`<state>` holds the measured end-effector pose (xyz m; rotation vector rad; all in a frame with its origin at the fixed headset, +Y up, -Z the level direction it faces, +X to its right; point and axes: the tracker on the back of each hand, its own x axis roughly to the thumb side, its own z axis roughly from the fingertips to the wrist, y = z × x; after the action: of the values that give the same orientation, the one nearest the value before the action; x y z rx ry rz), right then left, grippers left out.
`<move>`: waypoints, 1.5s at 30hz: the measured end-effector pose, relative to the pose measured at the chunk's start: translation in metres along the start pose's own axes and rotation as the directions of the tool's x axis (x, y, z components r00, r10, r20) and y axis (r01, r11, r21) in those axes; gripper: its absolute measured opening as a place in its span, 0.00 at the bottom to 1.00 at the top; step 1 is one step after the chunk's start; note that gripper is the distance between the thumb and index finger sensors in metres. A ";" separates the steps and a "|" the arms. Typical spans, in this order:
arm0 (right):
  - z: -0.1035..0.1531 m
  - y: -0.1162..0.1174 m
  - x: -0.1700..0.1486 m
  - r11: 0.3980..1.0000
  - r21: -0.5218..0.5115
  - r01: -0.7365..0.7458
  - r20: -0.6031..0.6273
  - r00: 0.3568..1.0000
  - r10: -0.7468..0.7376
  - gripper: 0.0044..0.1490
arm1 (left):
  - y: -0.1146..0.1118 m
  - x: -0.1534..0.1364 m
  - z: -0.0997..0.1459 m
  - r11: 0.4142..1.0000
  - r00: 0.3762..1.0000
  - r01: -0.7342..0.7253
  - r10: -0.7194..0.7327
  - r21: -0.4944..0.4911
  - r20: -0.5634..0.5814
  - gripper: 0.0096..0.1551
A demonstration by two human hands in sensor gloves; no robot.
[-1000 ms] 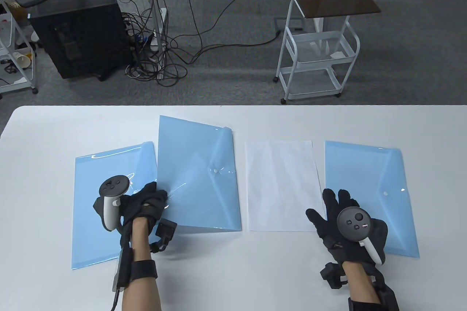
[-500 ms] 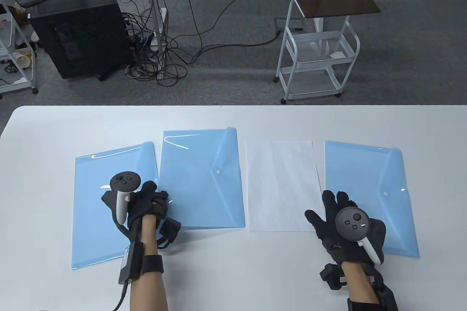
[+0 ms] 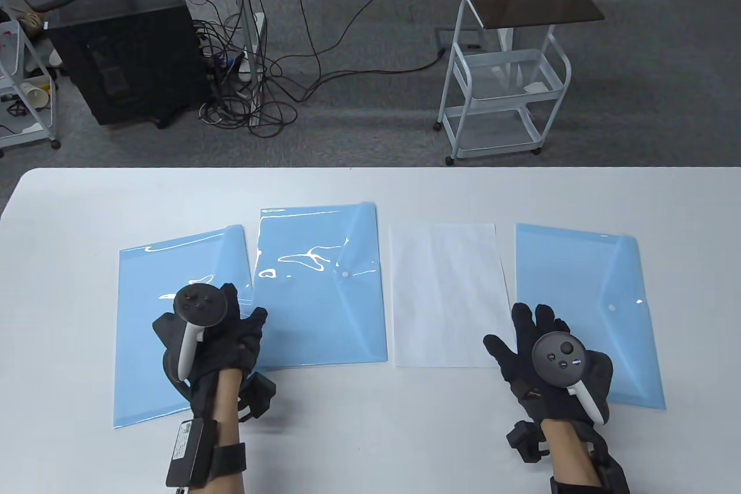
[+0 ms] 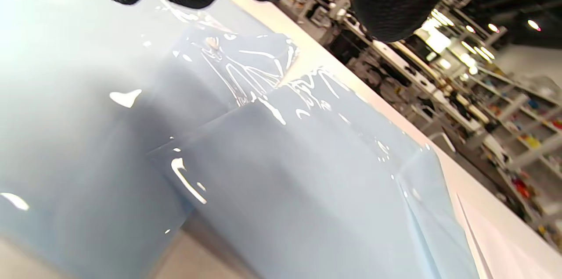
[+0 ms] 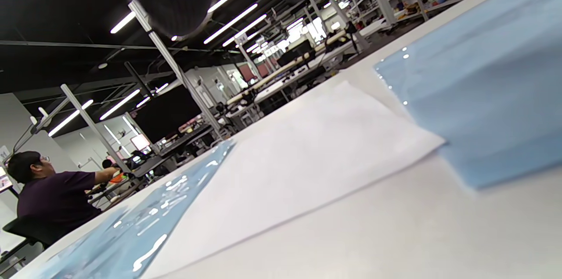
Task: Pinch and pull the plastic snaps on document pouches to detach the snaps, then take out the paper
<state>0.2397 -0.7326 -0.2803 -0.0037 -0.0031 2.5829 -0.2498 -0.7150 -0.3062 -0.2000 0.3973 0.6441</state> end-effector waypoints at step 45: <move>-0.047 -0.072 -0.162 0.985 -0.118 -0.124 -0.662 0.750 0.015 0.54 | -0.044 0.003 0.029 0.981 0.979 0.174 -0.163 -0.089 0.121 0.58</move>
<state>0.4153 -0.7573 -0.3264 -0.9972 0.0597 2.5031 -0.2114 -0.7392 -0.2783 -0.2873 0.2363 0.5057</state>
